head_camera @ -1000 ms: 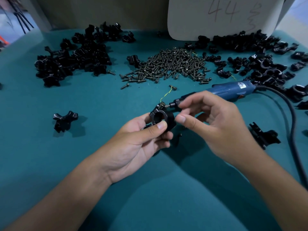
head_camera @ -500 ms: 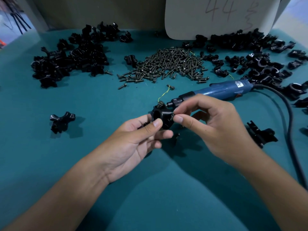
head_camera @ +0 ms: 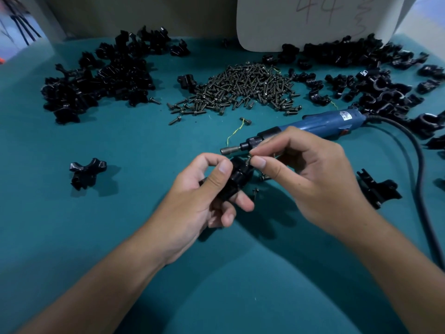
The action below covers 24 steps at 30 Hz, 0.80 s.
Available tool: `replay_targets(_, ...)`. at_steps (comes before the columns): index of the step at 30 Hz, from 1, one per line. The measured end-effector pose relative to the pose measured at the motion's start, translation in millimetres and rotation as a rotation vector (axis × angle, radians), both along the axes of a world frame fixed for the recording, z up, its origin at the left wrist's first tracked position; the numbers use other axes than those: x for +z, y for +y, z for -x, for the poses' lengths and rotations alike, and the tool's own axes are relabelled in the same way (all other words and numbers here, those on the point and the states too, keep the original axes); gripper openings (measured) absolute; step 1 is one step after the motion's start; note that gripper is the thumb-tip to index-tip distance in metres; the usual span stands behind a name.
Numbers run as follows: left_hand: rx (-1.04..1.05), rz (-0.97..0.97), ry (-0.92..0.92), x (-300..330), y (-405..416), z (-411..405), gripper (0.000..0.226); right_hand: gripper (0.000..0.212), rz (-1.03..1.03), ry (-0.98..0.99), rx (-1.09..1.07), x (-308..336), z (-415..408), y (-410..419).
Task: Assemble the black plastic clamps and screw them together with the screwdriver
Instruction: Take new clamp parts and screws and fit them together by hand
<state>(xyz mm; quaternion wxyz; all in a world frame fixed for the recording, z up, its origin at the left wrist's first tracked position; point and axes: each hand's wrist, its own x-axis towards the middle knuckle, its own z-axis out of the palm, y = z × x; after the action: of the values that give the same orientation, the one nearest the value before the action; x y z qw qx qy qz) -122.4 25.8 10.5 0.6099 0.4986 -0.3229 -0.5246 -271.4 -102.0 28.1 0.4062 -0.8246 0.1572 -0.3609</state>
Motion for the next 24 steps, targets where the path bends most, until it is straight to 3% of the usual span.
replay_targets(3,-0.011,0.016,0.004,0.0,1.4,-1.4,0.029,0.009,0.03,-0.012,0.025,0.2,1.2,-0.5)
replay_targets(10,-0.106,-0.016,0.067,5.7,4.3,-4.0,0.032,0.008,0.123,-0.071,0.091,3.9,4.2,-1.2)
replay_targets(19,-0.068,0.029,-0.043,6.1,4.9,-2.5,0.034,0.007,-0.196,-0.027,0.136,8.9,2.7,-0.8)
replay_targets(24,-0.103,0.023,0.004,6.5,5.0,-3.6,0.034,0.009,-0.226,-0.064,0.156,7.5,2.1,1.6)
